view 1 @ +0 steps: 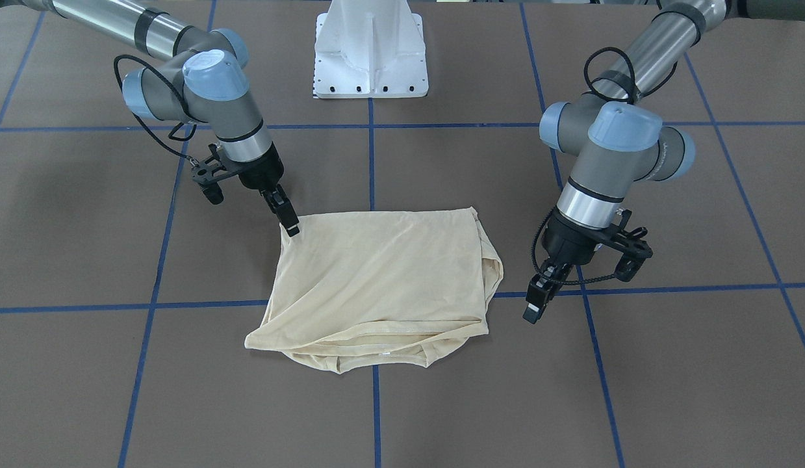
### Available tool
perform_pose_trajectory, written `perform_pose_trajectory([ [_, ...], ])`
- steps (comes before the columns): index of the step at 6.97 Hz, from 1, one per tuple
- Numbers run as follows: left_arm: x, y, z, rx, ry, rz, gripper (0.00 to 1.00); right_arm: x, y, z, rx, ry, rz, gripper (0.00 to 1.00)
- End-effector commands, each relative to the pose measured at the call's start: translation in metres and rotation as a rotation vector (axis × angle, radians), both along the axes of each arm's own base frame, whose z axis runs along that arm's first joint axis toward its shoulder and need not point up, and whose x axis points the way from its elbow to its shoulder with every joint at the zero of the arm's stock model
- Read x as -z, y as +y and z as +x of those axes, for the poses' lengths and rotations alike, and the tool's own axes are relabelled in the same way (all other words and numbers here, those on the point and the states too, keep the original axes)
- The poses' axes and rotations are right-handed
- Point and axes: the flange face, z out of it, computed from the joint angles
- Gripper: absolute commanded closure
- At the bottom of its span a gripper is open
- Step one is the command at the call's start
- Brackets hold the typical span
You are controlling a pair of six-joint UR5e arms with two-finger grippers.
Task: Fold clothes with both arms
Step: 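Lower the right gripper and grasp the side edge of the folded shirt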
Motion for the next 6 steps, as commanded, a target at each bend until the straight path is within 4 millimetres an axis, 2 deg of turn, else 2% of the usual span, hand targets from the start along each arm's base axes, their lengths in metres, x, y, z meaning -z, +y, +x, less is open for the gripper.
perform_pose_trajectory([
  [1,-0.001,0.001,0.001,0.0,-0.001,0.0,0.74,0.002,0.0,0.001,0.005,0.001,0.0,1.0],
  [3,-0.002,0.001,0.001,0.001,-0.004,-0.002,0.74,0.002,-0.007,0.007,-0.002,-0.003,0.002,1.0],
  [5,-0.004,0.001,0.002,0.001,-0.006,-0.004,0.74,0.009,-0.021,0.024,0.004,-0.024,-0.024,1.0],
  [6,-0.003,0.001,0.002,0.0,-0.005,-0.003,0.74,0.015,-0.017,0.032,0.012,-0.036,-0.026,1.0],
])
